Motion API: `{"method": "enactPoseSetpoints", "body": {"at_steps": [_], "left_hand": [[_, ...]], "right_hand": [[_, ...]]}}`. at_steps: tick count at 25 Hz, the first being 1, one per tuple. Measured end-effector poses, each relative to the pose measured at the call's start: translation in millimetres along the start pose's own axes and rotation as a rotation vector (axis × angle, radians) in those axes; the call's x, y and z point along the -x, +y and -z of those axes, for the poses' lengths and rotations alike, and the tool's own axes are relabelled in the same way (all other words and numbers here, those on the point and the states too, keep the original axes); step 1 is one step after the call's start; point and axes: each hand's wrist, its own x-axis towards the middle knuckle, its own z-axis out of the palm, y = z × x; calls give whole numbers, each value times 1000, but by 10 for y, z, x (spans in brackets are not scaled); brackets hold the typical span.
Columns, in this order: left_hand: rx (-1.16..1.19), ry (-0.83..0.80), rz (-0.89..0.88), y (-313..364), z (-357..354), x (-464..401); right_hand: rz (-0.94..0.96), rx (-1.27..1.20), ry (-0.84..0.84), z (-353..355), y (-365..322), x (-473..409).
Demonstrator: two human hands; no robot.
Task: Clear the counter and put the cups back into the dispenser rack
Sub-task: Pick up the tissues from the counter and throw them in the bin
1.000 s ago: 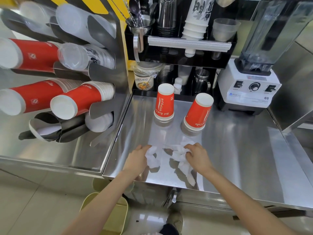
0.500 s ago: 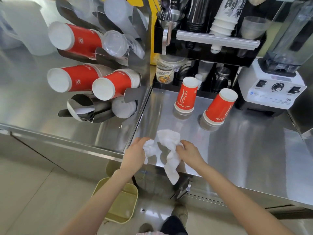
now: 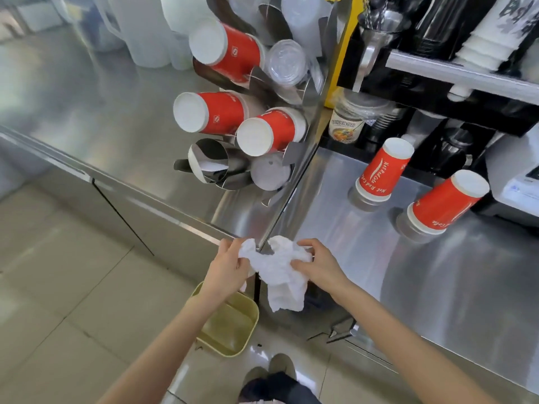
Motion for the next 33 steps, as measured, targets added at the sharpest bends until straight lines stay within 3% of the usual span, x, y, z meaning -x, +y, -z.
{"method": "enactPoseSetpoints", "body": {"at_steps": [16,24,33], "left_hand": [[245,276,308,-765,54,509],[286,370,458,-1068,-14,649],[472,222,724,-1685,-411,365]], "right_hand": [[143,292,-440,-756,-92,-362],[133,376,-455,-1185,97,-496],[49,521,-528,-1816,569,-915]]}}
